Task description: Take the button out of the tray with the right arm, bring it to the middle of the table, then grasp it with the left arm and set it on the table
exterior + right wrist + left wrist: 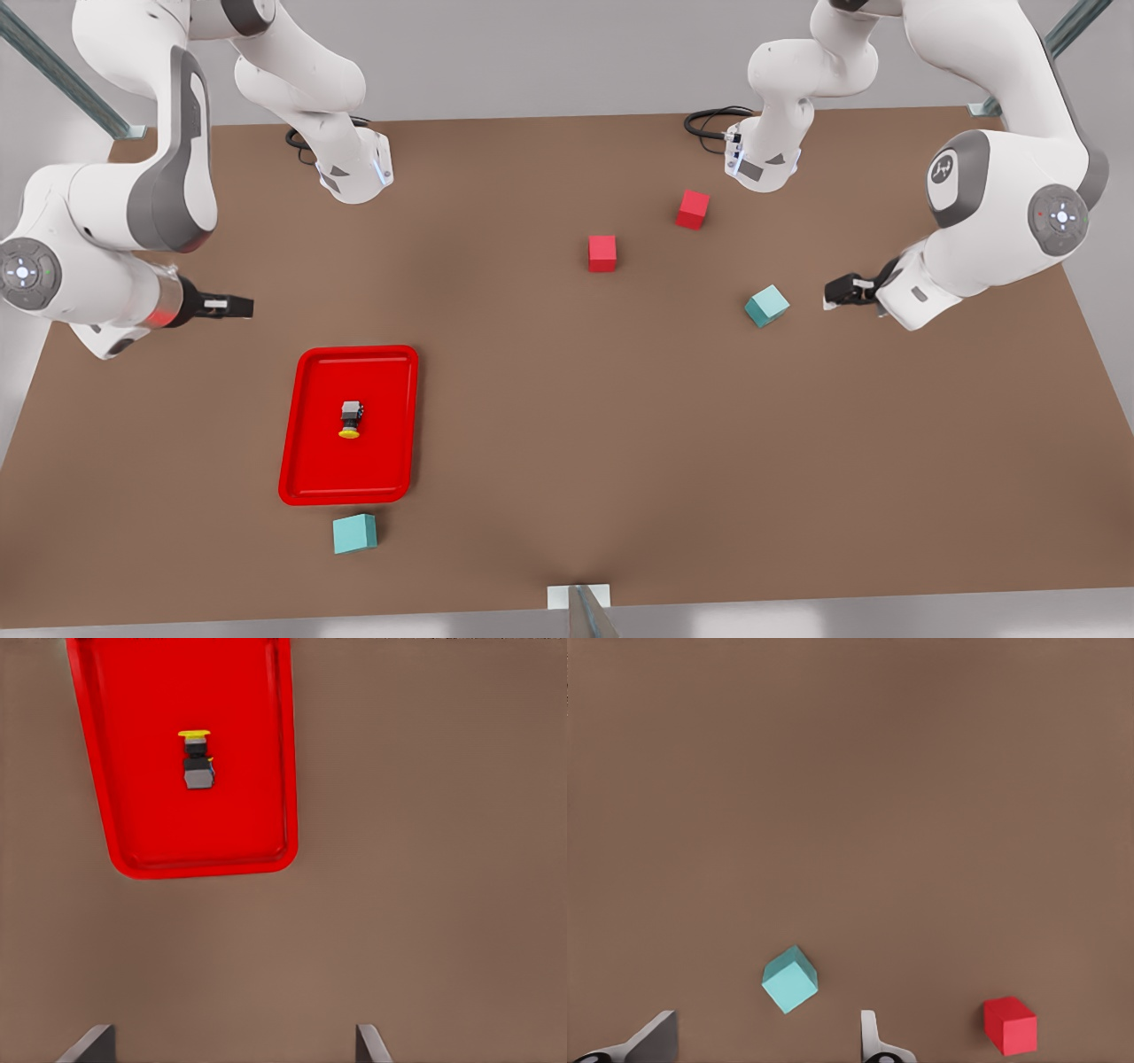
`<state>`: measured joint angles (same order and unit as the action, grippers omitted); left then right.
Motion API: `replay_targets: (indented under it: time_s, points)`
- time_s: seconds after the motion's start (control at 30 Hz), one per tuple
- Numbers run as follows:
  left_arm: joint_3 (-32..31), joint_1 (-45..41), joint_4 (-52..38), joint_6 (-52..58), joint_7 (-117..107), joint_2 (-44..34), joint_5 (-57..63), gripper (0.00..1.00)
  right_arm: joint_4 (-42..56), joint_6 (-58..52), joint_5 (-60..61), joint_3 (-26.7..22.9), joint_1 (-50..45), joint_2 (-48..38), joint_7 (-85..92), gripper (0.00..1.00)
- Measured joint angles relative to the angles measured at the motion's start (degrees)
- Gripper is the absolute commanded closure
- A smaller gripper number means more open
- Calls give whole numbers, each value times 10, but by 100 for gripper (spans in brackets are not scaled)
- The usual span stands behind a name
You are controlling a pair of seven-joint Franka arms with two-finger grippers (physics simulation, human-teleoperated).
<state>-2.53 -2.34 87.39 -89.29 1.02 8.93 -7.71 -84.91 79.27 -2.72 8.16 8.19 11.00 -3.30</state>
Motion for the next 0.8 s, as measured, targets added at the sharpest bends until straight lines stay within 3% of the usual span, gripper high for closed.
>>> replay_targets:
  time_s: [0.23, 0.47, 0.67, 0.8]
  points:
    - [-2, -2, -20, -22, 3, 27, 6, 0, 0, 32, 0, 0, -2, 27, -8, 0]
    - [-3, -17, -54, -35, -7, 123, 12, 0, 2, 88, -1, 1, -24, 108, -14, 0]
    - [-3, -44, -68, -53, -27, 149, 11, 0, -16, 153, -2, 2, -54, 174, -26, 0]
    - [-3, -47, -71, -56, -41, 148, 12, 0, -53, 243, -2, 36, -38, 207, -32, 0]
